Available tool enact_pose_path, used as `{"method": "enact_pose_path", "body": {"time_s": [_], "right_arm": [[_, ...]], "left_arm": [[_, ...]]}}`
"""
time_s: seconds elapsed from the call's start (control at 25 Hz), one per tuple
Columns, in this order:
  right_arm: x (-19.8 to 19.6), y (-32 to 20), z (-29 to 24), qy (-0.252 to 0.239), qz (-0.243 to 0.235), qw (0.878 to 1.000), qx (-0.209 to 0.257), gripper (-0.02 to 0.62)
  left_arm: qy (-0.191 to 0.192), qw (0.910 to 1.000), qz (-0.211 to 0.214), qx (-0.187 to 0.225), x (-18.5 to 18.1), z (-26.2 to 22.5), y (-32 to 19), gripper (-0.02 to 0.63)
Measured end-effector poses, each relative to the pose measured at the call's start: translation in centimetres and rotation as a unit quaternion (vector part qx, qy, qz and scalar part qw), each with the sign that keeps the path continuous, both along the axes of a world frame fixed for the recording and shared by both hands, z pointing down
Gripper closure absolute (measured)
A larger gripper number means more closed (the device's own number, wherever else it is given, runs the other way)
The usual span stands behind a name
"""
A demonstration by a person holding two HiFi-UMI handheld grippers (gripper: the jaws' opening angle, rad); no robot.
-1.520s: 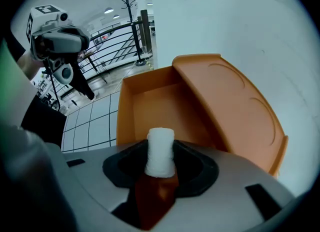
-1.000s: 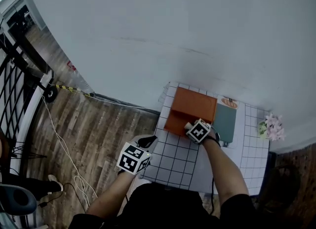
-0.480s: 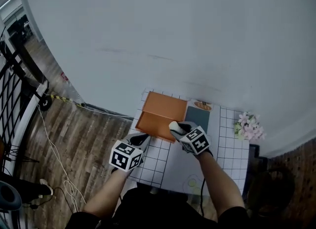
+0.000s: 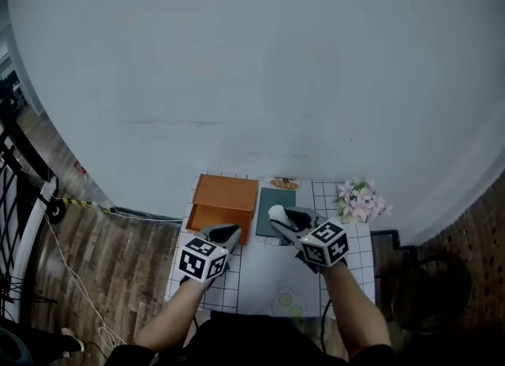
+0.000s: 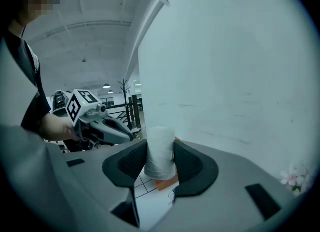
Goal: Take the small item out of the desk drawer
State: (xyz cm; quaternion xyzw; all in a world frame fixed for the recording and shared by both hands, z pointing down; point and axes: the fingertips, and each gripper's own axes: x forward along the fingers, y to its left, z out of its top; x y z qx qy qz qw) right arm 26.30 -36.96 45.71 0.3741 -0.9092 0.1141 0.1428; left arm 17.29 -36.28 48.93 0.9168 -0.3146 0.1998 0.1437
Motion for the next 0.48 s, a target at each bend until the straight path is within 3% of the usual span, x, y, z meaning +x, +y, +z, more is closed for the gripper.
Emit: {"method": "enact_pose_path", "body": {"time_s": [0.32,0.48], "right_arm": [[1.8,4.4,-7.7,-0.058,0.033,0.995,0.076,0.428],[2.2,6.2,-9.7,-0.093,0.034,0.989,0.108,0.428]], "left_arm": [[-0.010,0.9982,0.036,0.047,2.8,-3.4,-1.9,0.580],[0.009,0.9971,0.042,0.063,3.3,-6.0,-2.1,0.580]]}}
